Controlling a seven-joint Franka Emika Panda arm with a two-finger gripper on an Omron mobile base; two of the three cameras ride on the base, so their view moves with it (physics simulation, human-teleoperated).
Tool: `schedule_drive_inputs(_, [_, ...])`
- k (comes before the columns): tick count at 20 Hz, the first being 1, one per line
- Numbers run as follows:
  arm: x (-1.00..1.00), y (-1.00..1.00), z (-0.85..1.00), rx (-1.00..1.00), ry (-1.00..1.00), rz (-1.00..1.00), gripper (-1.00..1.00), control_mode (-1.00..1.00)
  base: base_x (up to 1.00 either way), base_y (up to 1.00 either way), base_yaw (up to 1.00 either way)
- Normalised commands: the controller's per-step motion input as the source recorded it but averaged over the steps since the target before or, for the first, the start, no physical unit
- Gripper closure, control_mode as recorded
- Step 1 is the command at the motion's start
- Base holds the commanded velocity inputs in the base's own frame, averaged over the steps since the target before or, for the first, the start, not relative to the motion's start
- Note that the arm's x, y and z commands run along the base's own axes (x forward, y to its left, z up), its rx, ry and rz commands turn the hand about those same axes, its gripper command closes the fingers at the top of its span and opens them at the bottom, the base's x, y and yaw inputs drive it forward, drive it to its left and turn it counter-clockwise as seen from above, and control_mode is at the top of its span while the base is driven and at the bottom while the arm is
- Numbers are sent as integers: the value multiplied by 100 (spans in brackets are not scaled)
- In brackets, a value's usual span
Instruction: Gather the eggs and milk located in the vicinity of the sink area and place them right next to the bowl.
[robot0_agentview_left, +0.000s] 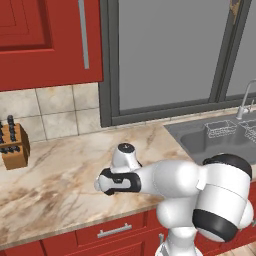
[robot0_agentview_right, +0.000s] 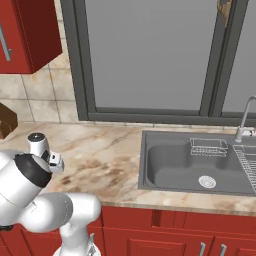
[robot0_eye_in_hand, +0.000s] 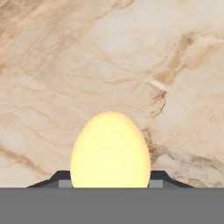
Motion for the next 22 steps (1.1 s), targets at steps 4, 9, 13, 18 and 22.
schedule_drive_inputs(4, [-7, 0, 8, 0, -1, 0, 100, -100, 0, 0, 0])
schedule_drive_inputs(9, [-51, -5, 88, 0, -4, 0, 100, -100, 0, 0, 0])
schedule_drive_inputs(13, [-68, -31, 100, 2, -1, 0, 100, -100, 0, 0, 0])
schedule_drive_inputs(18, [-48, -77, 100, 0, 0, 0, 100, -100, 0, 0, 0])
schedule_drive_inputs(22, [-19, -83, 93, 0, 0, 0, 100, -100, 0, 0, 0])
